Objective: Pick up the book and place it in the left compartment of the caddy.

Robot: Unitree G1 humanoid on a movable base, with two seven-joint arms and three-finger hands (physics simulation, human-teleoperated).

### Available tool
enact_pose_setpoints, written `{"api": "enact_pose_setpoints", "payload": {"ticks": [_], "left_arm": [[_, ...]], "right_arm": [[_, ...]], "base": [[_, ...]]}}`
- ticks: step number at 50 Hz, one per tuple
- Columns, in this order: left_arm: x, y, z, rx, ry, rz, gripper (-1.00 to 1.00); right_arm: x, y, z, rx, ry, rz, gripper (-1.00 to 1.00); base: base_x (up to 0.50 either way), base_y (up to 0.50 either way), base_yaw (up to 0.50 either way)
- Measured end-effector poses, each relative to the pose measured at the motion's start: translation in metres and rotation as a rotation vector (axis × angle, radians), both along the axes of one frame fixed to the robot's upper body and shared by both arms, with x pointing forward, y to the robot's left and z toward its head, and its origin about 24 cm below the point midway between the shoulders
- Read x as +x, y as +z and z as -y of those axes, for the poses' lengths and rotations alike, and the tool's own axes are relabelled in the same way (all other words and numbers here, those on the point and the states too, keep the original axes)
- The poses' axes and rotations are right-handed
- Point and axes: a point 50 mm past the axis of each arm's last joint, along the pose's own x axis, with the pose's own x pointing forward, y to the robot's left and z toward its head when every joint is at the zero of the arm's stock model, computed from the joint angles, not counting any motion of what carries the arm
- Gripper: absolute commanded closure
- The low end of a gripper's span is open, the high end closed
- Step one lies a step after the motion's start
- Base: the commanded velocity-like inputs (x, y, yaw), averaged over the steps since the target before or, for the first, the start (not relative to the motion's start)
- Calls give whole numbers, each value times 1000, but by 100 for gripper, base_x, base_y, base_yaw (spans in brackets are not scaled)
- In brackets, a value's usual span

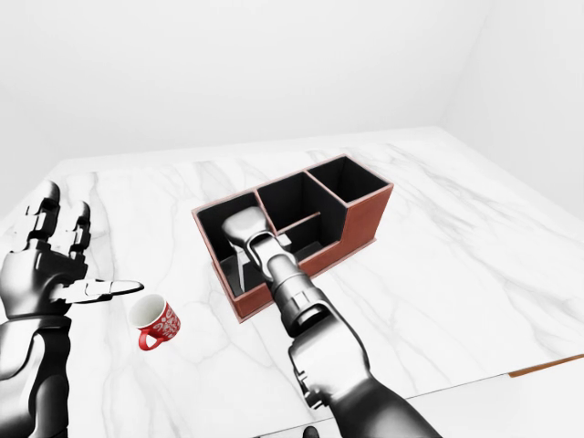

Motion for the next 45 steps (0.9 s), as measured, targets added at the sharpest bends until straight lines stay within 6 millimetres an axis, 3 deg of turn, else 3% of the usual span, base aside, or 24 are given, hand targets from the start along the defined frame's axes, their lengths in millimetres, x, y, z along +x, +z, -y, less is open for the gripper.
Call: {"api": "enact_pose_setpoints", "payload": {"ticks": [15, 17, 19, 20, 21, 32, 45], "left_arm": [[-1, -3, -1, -5, 4, -10, -100], [-1, -3, -2, -5, 5, -11, -100], [-1, -3, -2, -5, 5, -12, -100], [-1, -3, -2, -5, 5, -13, -100], [-1, -3, -2, -5, 6, -13, -100], [-1, -3, -2, -3, 9, -15, -100], [-1, -2, -1, 1, 9, -11, -100]], "right_arm": [[-2, -4, -2, -16, 9, 1, 100], [-2, -5, -2, -17, 8, -5, 51], [-4, -10, -1, -22, 7, -23, -42], [-5, -12, -1, -24, 7, -31, -58], [-5, -14, -1, -26, 7, -38, -100], [-9, -24, 1, -43, 4, -87, -100], [-8, -13, 0, -27, 0, -99, -100]], "base": [[0, 0, 0], [0, 0, 0], [0, 0, 0], [0, 0, 0], [0, 0, 0], [0, 0, 0], [0, 0, 0]]}}
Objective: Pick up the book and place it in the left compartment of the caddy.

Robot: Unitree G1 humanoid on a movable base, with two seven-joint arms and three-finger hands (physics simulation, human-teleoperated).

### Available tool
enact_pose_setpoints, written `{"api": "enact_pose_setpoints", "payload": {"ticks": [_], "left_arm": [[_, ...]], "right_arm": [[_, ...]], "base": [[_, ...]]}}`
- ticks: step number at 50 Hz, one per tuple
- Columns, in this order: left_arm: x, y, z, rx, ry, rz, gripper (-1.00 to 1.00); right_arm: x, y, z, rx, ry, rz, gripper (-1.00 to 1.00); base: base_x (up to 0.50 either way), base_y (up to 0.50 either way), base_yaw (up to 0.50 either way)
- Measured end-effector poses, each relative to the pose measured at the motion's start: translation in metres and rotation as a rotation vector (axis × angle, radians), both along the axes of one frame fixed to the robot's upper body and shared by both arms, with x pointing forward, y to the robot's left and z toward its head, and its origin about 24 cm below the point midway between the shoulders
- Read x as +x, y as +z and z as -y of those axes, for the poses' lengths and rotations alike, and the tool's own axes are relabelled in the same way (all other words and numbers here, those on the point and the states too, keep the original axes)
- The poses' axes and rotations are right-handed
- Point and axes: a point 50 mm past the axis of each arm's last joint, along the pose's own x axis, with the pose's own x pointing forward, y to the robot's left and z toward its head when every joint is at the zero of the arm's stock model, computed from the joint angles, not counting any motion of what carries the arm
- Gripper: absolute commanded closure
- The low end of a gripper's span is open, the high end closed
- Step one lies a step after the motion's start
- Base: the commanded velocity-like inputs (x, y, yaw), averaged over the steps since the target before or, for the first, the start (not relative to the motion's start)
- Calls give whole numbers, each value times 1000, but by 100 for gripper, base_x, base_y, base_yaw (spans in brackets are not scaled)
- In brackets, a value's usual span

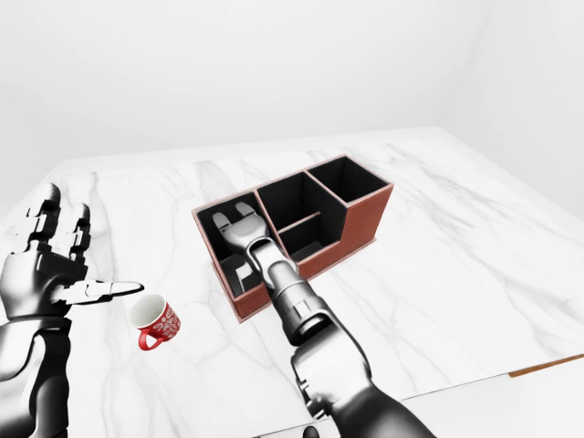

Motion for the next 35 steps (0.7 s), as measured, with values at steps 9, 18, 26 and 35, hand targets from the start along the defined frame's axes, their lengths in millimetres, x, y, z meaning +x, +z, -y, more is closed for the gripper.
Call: {"api": "enact_pose_setpoints", "payload": {"ticks": [9, 18, 26, 35], "left_arm": [[1, 0, 1, 1, -1, 0, -100], [1, 2, 3, 4, -4, 9, -100], [-1, 7, 6, 13, -9, 30, -100], [-3, 15, 12, 32, -21, 63, -100]], "right_arm": [[-5, 21, -1, 33, 1, -7, -100], [-21, 47, 5, 76, 7, -26, -100], [-40, 74, 14, 120, 20, -32, -100], [-60, 112, 25, 226, 54, 71, -100]], "base": [[0, 0, 0], [0, 0, 0], [0, 0, 0], [0, 0, 0]]}}
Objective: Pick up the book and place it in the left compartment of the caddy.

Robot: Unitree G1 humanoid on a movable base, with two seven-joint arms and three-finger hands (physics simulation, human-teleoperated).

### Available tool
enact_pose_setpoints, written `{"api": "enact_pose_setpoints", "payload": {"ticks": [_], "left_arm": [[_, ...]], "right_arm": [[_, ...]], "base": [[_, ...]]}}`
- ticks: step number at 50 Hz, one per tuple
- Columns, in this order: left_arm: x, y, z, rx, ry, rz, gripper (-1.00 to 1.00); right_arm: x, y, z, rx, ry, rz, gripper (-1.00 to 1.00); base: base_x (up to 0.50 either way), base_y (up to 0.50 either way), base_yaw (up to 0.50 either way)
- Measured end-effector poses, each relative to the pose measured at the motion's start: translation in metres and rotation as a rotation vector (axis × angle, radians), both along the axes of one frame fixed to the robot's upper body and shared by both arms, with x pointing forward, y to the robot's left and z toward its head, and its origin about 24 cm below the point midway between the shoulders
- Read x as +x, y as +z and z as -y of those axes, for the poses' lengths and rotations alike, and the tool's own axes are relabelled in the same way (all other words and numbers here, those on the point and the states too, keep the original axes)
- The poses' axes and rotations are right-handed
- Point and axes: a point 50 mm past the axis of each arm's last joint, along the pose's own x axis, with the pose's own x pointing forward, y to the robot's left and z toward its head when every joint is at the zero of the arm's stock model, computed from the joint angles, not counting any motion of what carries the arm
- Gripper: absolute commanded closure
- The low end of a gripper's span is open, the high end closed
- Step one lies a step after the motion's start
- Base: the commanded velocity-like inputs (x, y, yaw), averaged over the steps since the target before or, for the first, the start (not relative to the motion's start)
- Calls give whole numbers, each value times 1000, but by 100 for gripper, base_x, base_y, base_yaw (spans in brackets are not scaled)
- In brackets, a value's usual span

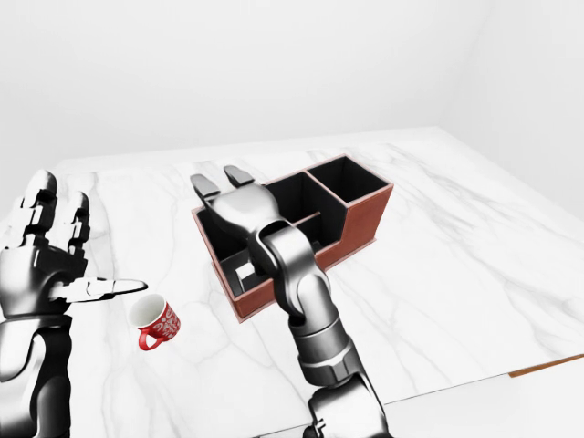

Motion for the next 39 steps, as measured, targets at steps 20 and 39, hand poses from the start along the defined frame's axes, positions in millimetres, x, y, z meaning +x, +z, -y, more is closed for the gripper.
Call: {"api": "enact_pose_setpoints", "payload": {"ticks": [20, 39], "left_arm": [[-11, 25, 32, 97, -74, 111, -100], [-17, 35, 62, 128, -127, 173, -100]], "right_arm": [[-39, 82, 63, 324, -56, 311, -100], [-91, 81, 128, 496, -17, 374, -100]], "base": [[0, 0, 0], [0, 0, 0]]}}
